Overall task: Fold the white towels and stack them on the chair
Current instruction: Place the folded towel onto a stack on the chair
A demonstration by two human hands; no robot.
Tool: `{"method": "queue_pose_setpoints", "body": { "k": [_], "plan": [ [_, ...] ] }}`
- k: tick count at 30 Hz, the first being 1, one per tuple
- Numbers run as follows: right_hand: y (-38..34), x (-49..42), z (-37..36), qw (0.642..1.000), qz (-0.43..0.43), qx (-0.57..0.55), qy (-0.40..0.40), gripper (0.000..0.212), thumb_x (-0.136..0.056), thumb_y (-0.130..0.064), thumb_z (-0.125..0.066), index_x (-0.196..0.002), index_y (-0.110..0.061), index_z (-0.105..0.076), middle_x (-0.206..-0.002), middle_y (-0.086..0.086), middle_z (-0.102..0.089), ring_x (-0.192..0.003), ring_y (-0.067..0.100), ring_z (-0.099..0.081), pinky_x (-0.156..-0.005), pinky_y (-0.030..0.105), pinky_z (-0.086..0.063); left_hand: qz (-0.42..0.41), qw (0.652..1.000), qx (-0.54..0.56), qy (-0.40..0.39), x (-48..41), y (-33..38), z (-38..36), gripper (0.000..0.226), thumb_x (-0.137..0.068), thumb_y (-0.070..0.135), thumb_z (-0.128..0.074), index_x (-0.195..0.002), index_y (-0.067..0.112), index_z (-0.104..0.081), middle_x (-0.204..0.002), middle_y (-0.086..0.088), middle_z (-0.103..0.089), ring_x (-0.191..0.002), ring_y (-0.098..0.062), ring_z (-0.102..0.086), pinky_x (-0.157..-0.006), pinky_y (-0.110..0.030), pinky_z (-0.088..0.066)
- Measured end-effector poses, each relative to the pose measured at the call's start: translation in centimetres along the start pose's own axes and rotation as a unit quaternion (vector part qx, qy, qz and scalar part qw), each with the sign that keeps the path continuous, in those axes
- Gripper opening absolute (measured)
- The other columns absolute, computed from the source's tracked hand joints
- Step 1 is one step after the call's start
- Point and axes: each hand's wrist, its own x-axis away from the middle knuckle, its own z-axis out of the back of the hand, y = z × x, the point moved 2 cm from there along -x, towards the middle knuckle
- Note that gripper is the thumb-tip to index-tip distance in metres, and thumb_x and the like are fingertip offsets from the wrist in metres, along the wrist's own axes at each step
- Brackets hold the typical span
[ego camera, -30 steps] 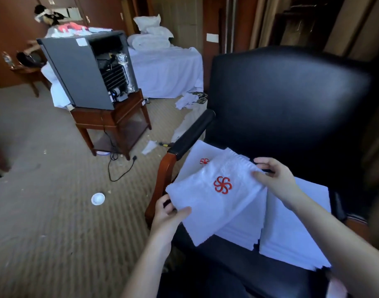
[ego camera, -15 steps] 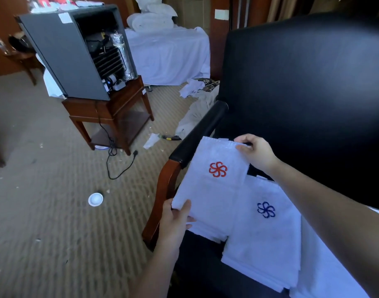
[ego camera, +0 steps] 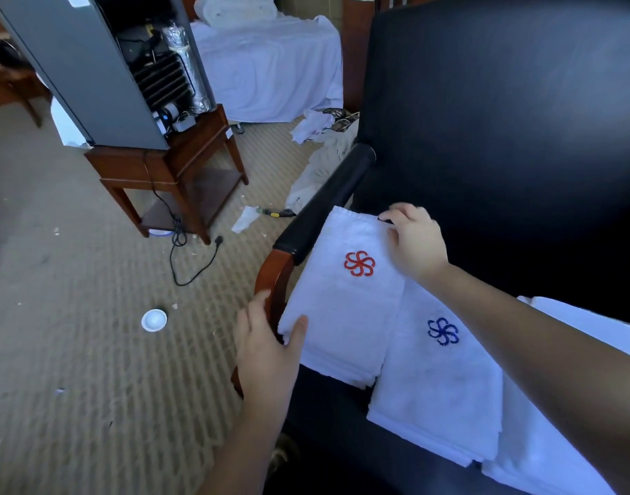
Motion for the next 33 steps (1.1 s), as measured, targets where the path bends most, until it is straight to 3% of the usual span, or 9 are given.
{"method": "queue_pose_setpoints", "body": {
  "k": [2, 4, 6, 10, 14, 19, 25, 30, 33],
  "plan": [
    [-1.5, -0.3, -0.3, 0.995, 0.097, 0.012, -0.007, 0.033, -0.091, -0.009, -0.054, -0.122, -0.014, -0.065, -0.134, 0.008, -0.056, -0.122, 0.032, -0.05, -0.102, 0.05, -0.04, -0.143, 0.988, -0.051, -0.002, -0.4, 1.8, -0.5, 0.056, -0.09, 0.046, -0.055, -0.141, 0.024, -0.044, -0.14, 0.008, -0.046, -0.126, -0.011, -0.043, -0.103, -0.031, -0.037],
    [-2.5, -0.6, -1.4, 0.987, 0.118, 0.013, -0.109, 0.037, -0.101, -0.022, -0.044, -0.137, -0.022, -0.053, -0.148, -0.001, -0.043, -0.138, 0.023, -0.036, -0.117, 0.046, -0.02, -0.237, 0.962, -0.124, -0.047, -0.8, 3.1, -2.4, 0.061, -0.093, 0.052, -0.04, -0.145, 0.019, -0.043, -0.151, 0.003, -0.04, -0.139, -0.017, -0.035, -0.114, -0.037, -0.029],
    [-2.2, -1.0, -2.7, 0.977, 0.079, 0.015, -0.197, 0.043, -0.105, -0.033, -0.03, -0.148, -0.031, -0.036, -0.157, -0.012, -0.027, -0.146, 0.01, -0.017, -0.119, 0.039, -0.002, -0.253, 0.94, -0.201, -0.105, -1.4, 3.1, -4.5, 0.071, -0.092, 0.06, -0.027, -0.15, 0.02, -0.036, -0.159, 0.001, -0.027, -0.148, -0.019, -0.02, -0.12, -0.039, -0.013],
    [-0.8, -0.9, -4.8, 0.977, 0.06, -0.004, -0.207, 0.044, -0.106, -0.033, -0.023, -0.15, -0.034, -0.027, -0.158, -0.016, -0.023, -0.147, 0.005, -0.011, -0.12, 0.035, -0.001, -0.237, 0.931, -0.242, -0.138, -2.4, 0.4, -6.7, 0.078, -0.088, 0.068, -0.014, -0.154, 0.027, -0.023, -0.162, 0.008, -0.009, -0.149, -0.009, 0.003, -0.12, -0.031, 0.009],
    [-0.5, -0.9, -6.9, 0.982, 0.064, -0.025, -0.177, 0.044, -0.106, -0.03, -0.025, -0.149, -0.033, -0.032, -0.155, -0.014, -0.029, -0.146, 0.007, -0.016, -0.119, 0.033, -0.003, -0.235, 0.938, -0.234, -0.099, -3.0, -0.9, -7.6, 0.072, -0.091, 0.064, -0.026, -0.15, 0.025, -0.034, -0.16, 0.006, -0.023, -0.148, -0.01, -0.008, -0.12, -0.03, 0.005],
    [-0.1, -0.8, -7.5, 0.984, 0.058, -0.031, -0.165, 0.043, -0.106, -0.029, -0.025, -0.148, -0.032, -0.033, -0.155, -0.012, -0.031, -0.146, 0.009, -0.018, -0.119, 0.033, -0.004, -0.224, 0.937, -0.242, -0.118, -3.4, -1.3, -8.1, 0.075, -0.088, 0.067, -0.023, -0.152, 0.028, -0.029, -0.161, 0.009, -0.016, -0.149, -0.008, -0.002, -0.119, -0.028, 0.009],
    [-1.3, -1.0, -5.2, 0.974, 0.036, -0.044, -0.22, 0.043, -0.104, -0.028, -0.036, -0.148, -0.027, -0.036, -0.156, -0.007, -0.029, -0.147, 0.013, -0.015, -0.119, 0.039, -0.002, -0.178, 0.925, -0.242, -0.233, -3.2, 0.3, -6.4, 0.081, -0.085, 0.073, -0.021, -0.154, 0.032, -0.016, -0.162, 0.013, -0.002, -0.148, -0.006, 0.007, -0.12, -0.033, 0.008],
    [-3.3, 1.6, -0.7, 0.988, 0.01, -0.121, -0.093, 0.035, -0.093, -0.017, -0.057, -0.129, -0.014, -0.06, -0.136, 0.005, -0.055, -0.132, 0.023, -0.043, -0.111, 0.029, -0.03, -0.19, 0.932, -0.216, -0.219, -3.1, 2.6, -2.7, 0.065, -0.095, 0.052, -0.049, -0.149, 0.021, -0.034, -0.158, 0.005, -0.028, -0.146, -0.012, -0.022, -0.12, -0.035, -0.011],
    [-4.5, 4.5, 2.3, 0.996, 0.034, -0.062, -0.058, 0.031, -0.092, -0.018, -0.059, -0.123, -0.012, -0.064, -0.126, 0.003, -0.063, -0.123, 0.026, -0.051, -0.104, 0.038, -0.039, -0.21, 0.931, -0.229, -0.192, -1.9, 4.0, 0.4, 0.062, -0.095, 0.044, -0.053, -0.148, 0.017, -0.037, -0.156, 0.001, -0.031, -0.144, -0.016, -0.027, -0.118, -0.036, -0.021]
  ]
}}
